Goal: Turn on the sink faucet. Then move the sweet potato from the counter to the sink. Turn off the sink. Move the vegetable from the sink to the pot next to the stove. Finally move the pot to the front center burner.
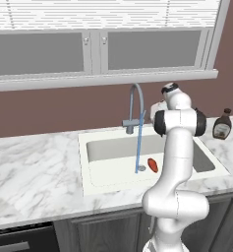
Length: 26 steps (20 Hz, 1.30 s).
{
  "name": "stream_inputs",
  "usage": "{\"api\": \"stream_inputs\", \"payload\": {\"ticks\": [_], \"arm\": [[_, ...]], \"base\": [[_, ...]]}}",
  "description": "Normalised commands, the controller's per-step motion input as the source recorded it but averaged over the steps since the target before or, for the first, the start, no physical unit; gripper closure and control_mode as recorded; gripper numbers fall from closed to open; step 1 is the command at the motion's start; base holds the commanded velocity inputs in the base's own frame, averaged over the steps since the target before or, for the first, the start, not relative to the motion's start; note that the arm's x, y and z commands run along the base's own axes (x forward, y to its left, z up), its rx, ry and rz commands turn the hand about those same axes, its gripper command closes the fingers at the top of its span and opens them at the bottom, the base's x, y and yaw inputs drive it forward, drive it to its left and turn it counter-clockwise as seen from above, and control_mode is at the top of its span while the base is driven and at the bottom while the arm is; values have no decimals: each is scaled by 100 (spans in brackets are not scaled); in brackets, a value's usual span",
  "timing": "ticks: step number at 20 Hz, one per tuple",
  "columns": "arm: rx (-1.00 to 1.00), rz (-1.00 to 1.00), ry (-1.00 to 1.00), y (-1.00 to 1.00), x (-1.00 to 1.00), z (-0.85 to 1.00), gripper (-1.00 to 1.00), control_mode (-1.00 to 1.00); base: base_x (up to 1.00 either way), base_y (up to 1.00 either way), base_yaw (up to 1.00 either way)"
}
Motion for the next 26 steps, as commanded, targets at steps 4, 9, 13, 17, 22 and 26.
{"api": "stream_inputs", "payload": {"ticks": [4,9,13,17,22,26], "arm": [[0,11,1,36,12,3,-100,-100],[0,18,9,31,23,0,-100,-100],[0,15,9,30,12,0,-100,-100],[0,7,0,33,-10,0,-100,-100],[0,1,0,38,-16,1,-100,-100],[0,0,0,38,-3,5,-100,-100]], "base": [[0,0,0],[0,0,0],[0,0,0],[0,0,0],[0,0,0],[0,0,0]]}}
